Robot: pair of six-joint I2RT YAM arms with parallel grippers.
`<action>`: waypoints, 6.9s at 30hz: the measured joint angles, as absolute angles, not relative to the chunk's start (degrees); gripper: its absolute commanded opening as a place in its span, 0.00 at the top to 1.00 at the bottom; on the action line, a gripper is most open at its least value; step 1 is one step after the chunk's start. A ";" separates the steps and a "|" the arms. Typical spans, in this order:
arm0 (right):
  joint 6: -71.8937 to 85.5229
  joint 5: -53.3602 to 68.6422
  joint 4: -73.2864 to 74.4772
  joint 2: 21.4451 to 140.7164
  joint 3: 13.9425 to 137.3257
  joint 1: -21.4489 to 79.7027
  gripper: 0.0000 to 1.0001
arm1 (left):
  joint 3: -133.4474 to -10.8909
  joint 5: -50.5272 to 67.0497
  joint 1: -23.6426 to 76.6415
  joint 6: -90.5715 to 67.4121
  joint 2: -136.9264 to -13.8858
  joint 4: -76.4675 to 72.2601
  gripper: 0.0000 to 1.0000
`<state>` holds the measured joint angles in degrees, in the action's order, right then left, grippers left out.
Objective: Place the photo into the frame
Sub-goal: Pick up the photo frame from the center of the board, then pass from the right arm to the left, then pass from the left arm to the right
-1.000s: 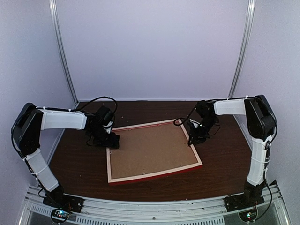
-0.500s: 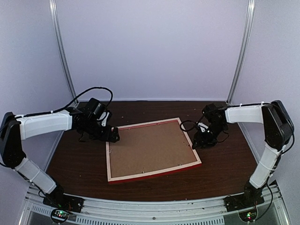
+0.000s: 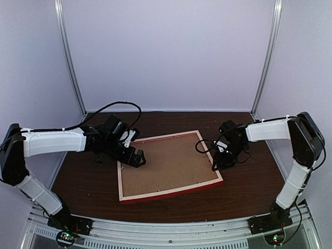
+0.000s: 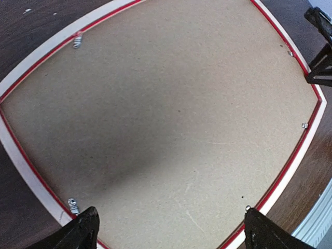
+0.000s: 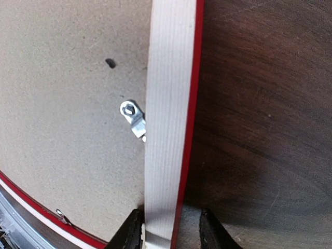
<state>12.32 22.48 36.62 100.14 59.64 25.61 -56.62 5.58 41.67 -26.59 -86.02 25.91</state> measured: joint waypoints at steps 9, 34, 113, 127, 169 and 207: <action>13.06 17.34 37.15 101.36 61.67 28.73 0.81 | -56.80 5.98 49.23 -20.60 -91.83 18.55 0.05; 16.51 20.38 45.36 101.60 68.27 29.21 1.00 | -72.77 -15.68 76.44 10.28 -113.51 13.52 0.02; 17.78 28.80 47.27 103.96 71.61 29.61 0.99 | -69.93 -43.53 80.09 20.32 -116.86 10.24 0.60; 17.82 29.63 47.18 104.03 72.77 29.36 0.74 | -69.76 -47.90 80.36 20.05 -115.90 11.03 0.84; 12.84 26.76 61.89 85.32 91.68 21.76 0.64 | -87.48 -38.76 74.08 23.88 -92.36 39.13 1.00; 4.54 39.51 42.94 76.53 85.54 29.63 0.19 | -128.38 -1.72 53.15 9.30 -94.21 84.93 1.00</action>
<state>4.54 39.51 42.94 76.53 85.54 29.63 -128.38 -1.72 53.15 9.30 -94.21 84.93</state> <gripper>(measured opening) 0.795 0.212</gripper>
